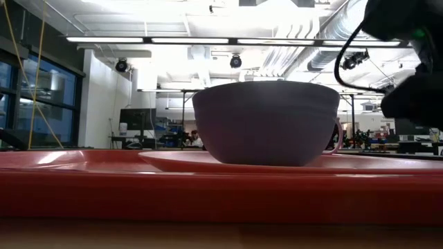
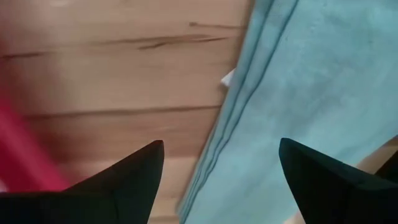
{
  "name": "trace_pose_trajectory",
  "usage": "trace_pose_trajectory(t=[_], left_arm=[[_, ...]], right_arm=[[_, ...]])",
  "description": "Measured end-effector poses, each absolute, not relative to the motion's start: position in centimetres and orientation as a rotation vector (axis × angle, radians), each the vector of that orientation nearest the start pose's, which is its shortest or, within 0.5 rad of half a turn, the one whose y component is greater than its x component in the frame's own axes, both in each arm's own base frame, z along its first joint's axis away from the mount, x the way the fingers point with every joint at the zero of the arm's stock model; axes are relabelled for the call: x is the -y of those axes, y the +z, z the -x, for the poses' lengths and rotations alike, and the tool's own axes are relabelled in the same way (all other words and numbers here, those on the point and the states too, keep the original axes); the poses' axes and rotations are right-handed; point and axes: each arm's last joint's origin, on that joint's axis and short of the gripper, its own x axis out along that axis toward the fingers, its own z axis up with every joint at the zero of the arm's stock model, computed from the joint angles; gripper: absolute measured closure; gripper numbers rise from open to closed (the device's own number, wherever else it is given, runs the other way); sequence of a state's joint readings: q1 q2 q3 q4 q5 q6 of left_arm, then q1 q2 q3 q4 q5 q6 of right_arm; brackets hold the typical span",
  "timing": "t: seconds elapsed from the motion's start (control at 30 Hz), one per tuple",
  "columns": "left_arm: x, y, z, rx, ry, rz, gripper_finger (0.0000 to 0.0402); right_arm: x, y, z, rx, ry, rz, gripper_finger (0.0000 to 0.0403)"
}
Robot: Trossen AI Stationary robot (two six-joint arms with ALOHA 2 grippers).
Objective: Set up tray
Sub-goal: Put the blue napkin into the pink serving tray
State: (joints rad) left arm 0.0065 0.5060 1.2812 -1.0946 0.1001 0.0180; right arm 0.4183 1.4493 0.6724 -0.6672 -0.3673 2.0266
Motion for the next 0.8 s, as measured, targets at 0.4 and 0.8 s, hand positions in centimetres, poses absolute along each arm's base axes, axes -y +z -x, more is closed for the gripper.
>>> trace_pose_trajectory(t=[0.4, 0.8], left_arm=[[0.3, 41.5, -1.4, -0.319, -0.098, 0.000, 0.0128], [0.3, 41.5, -1.3, -0.324, -0.101, 0.003, 0.0128]], right_arm=[[-10.0, 12.4, -19.8, -1.577, -1.116, -1.434, 0.0104], [-11.0, 12.4, -18.3, -1.695, -1.178, -1.343, 0.0104]])
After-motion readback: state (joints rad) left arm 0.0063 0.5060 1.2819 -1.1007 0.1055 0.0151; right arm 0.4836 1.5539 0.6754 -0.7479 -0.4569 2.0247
